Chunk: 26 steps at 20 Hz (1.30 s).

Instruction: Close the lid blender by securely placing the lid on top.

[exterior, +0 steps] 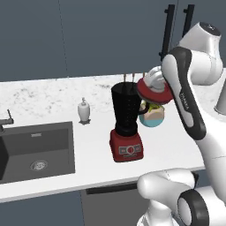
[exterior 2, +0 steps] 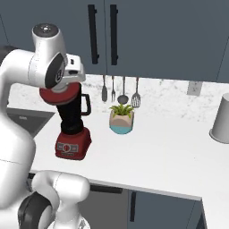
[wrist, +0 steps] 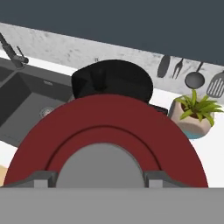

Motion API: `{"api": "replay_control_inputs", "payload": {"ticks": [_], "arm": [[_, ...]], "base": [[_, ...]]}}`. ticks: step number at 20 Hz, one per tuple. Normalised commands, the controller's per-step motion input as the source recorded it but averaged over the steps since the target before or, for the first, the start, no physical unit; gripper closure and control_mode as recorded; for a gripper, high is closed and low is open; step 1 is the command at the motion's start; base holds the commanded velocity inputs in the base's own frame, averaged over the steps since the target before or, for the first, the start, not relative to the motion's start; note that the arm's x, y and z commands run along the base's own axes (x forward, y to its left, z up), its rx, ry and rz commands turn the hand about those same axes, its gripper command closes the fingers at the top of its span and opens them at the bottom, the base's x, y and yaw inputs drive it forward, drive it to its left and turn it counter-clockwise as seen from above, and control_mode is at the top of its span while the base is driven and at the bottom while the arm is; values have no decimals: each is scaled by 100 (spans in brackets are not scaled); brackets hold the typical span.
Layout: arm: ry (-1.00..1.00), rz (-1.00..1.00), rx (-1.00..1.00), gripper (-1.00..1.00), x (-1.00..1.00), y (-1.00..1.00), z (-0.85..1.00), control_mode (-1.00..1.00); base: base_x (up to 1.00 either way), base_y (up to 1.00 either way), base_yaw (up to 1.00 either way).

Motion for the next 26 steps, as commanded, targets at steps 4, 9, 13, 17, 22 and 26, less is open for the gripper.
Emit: {"api": "replay_control_inputs", "payload": {"ticks": [4, 9, 13, 17, 22, 26], "arm": [[5, -1, 0, 100, 56, 21, 0, -100], [1, -1, 0, 100, 50, 22, 0, -100], [0, -1, 0, 100, 46, 20, -1, -100], [0, -1, 0, 100, 43, 13, -8, -100], [0, -2, 0, 100, 41, 5, -16, -100], [0, -2, 0, 100, 42, 0, -14, -100]], "base": [[0, 0, 0], [0, 0, 0], [0, 0, 0], [0, 0, 0], [0, 0, 0], [0, 0, 0]]}}
